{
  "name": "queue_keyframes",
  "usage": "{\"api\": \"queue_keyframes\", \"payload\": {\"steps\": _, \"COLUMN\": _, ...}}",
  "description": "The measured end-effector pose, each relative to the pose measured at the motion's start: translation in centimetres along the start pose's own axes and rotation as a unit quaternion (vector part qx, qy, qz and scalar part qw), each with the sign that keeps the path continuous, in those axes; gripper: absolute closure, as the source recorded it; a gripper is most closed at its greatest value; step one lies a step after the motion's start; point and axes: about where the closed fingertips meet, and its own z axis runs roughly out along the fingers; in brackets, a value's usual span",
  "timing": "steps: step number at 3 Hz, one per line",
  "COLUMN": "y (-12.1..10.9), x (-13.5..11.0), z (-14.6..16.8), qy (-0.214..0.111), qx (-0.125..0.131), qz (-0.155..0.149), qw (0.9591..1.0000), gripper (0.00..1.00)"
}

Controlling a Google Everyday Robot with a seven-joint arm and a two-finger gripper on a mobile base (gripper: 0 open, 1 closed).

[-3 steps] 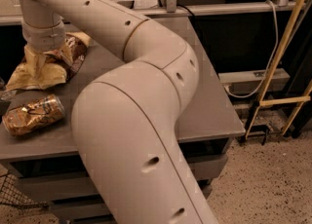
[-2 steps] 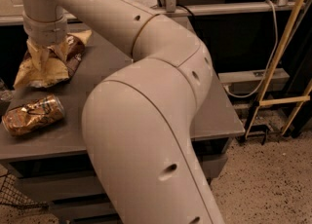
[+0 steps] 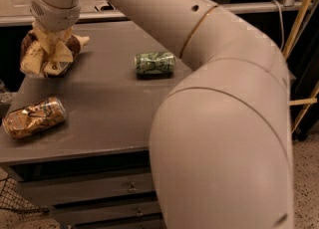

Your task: Pick brown chip bag

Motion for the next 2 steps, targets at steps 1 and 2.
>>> {"api": "queue_keyframes", "payload": {"steps": 1, "y": 0.2, "x": -0.5, "z": -2.5, "qy": -0.055, "qx": -0.001, "qz": -0.017, "qw": 0.9984, "gripper": 1.00}}
{"api": "queue_keyframes", "payload": {"steps": 2, "y": 0.2, "x": -1.1, "z": -4.1, "qy": -0.090, "qx": 0.005, "qz": -0.026, "qw": 0.9956, "gripper": 1.00}}
